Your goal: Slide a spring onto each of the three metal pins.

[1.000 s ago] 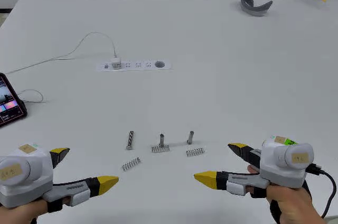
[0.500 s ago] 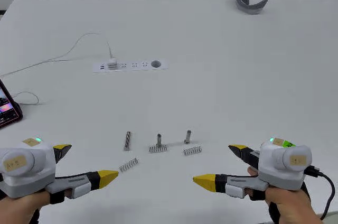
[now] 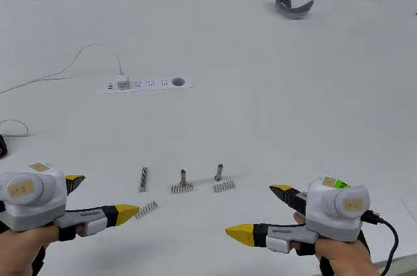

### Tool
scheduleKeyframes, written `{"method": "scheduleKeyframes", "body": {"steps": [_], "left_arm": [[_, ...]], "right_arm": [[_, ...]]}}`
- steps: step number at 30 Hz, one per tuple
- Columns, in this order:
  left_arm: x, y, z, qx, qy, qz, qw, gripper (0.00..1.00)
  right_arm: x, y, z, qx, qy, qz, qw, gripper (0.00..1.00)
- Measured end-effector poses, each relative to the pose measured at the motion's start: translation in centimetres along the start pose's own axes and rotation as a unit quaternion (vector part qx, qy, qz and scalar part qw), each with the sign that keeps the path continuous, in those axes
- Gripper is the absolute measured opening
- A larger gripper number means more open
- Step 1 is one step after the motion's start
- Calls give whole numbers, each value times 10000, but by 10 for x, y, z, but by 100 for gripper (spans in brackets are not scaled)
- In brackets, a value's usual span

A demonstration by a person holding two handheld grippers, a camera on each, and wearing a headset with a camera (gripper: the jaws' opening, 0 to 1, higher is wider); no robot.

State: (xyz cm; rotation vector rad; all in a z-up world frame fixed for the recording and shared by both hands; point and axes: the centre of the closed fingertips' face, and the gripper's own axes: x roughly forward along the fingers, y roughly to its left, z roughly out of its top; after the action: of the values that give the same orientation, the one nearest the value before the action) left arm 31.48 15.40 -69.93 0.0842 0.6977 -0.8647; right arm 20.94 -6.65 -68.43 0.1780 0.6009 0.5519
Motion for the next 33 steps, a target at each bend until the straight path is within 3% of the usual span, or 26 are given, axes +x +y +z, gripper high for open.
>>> {"method": "scheduleKeyframes", "body": {"steps": [26,33], "left_arm": [[61,15,6,59,313,-241,9992,82],[75,22,7,-162,343,-244,9990,75]], "right_arm": [[0,-1,-9,128,49,-68,9999,96],[1,0,-12,169,88,-57,9998,94]]}}
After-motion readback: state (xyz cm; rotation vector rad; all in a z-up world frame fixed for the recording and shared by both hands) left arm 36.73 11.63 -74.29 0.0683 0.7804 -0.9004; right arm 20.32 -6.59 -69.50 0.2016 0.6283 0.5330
